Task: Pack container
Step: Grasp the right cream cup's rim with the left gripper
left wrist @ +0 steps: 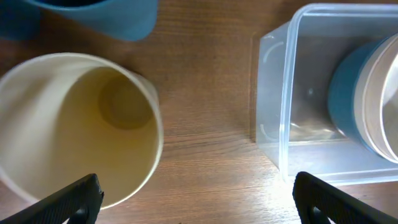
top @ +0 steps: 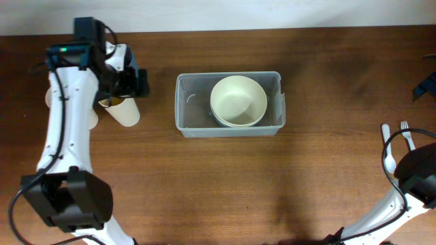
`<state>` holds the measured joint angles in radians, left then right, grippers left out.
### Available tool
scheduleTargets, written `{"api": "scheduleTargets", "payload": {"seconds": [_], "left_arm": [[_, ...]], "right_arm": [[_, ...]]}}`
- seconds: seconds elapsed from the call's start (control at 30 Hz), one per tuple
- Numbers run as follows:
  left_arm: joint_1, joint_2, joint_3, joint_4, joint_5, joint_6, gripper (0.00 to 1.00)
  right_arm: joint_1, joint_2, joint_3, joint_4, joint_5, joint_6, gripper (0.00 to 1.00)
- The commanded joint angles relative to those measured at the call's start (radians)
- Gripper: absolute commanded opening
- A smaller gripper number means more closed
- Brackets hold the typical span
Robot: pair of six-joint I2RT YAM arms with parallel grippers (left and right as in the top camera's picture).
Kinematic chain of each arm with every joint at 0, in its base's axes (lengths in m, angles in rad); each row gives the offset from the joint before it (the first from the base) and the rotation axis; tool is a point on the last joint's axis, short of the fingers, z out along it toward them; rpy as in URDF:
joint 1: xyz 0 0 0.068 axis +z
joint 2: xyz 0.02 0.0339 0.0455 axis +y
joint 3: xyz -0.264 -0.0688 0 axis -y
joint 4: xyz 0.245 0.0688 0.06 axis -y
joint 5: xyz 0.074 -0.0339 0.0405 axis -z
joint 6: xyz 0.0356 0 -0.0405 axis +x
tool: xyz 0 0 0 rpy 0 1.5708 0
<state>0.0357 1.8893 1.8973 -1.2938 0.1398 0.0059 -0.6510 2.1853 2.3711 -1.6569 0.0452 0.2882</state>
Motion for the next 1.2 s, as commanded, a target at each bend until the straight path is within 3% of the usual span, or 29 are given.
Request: {"api": "scheduleTargets", "payload": {"seconds": [0.0, 1.0, 1.03, 1.1, 1.17], "left_arm": [[-0.008, 0.026, 0.015, 0.002, -0.075, -0.011, 1.00], [0.003, 0.158, 0.015, 0.003, -0.084, -0.014, 1.00], [0.003, 0.158, 0.015, 0.003, -0.084, -0.014, 0.92], [0.003, 0.158, 0.015, 0.002, -0.085, -0.014, 0.60], [0.003, 0.158, 0.015, 0.001, -0.084, -0.014, 0.47]], "right_arm": [[0.005, -0.013, -0.005, 0.000, 0.012, 0.008, 0.99], [0.005, -0.013, -0.005, 0.000, 0.012, 0.008, 0.99], [0.005, -0.013, -0.005, 0.000, 0.012, 0.008, 0.99], [0.005, -0.013, -0.005, 0.000, 0.012, 0.008, 0.99], [0.005, -0.013, -0.005, 0.000, 0.012, 0.008, 0.99]]}}
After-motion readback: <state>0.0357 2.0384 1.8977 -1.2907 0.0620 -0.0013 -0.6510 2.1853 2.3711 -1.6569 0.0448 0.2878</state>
